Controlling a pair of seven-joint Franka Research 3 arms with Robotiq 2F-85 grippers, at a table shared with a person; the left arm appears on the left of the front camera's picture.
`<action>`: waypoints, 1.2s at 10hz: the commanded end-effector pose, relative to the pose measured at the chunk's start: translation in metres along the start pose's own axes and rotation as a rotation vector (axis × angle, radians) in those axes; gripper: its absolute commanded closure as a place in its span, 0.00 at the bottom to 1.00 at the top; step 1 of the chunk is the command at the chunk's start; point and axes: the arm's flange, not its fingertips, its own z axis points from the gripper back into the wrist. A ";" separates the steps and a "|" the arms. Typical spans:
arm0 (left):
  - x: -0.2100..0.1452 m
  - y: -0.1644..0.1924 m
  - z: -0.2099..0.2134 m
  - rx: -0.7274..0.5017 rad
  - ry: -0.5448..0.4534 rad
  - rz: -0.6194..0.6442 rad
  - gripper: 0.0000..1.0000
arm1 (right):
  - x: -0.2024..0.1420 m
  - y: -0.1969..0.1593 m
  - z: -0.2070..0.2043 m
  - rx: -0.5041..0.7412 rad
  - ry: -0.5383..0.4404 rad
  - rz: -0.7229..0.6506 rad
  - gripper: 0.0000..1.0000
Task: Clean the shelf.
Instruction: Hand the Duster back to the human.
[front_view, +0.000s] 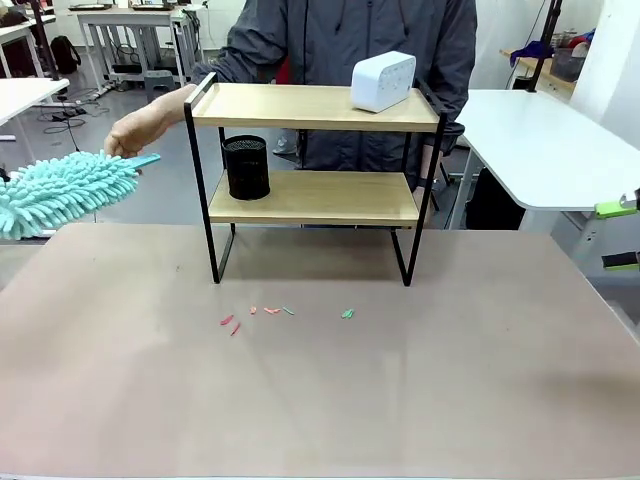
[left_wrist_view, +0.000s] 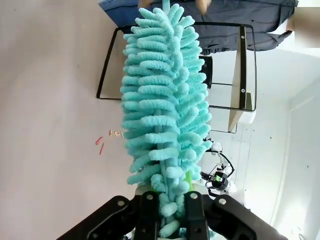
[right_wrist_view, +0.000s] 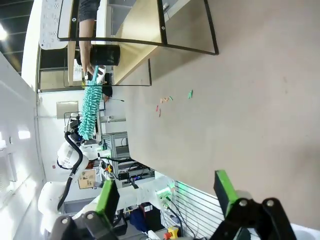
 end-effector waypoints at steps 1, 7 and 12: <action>-0.003 0.004 -0.002 -0.017 -0.010 -0.011 1.00 | 0.001 -0.003 0.005 -0.005 0.010 0.025 0.00; -0.002 0.002 -0.005 -0.004 -0.005 0.027 0.00 | 0.001 -0.003 0.005 -0.005 0.010 0.025 0.00; -0.036 0.016 -0.046 -0.213 0.111 0.099 0.00 | 0.001 -0.003 0.005 -0.005 0.010 0.025 0.00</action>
